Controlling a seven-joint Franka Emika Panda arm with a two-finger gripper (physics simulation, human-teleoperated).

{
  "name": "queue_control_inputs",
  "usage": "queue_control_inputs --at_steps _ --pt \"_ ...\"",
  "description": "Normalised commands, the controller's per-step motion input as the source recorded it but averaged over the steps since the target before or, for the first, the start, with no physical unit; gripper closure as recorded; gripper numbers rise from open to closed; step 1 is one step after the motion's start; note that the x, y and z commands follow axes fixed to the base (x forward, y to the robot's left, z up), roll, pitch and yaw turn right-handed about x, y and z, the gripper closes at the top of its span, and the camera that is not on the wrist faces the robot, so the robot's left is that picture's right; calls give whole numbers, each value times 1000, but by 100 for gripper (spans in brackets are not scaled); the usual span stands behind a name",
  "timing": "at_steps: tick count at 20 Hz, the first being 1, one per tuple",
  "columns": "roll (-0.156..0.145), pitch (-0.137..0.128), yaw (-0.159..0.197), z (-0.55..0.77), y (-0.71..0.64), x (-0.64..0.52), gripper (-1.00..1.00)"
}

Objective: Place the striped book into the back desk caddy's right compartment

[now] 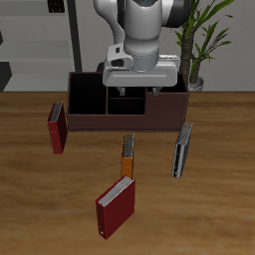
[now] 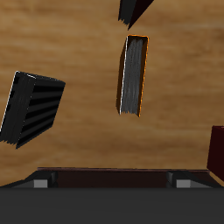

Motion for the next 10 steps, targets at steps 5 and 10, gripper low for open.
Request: queue_control_inputs --at_steps 5,10 --pt "3 -15 -32 56 449 -6 -100" --pt "-31 -30 -18 54 398 40 -100"
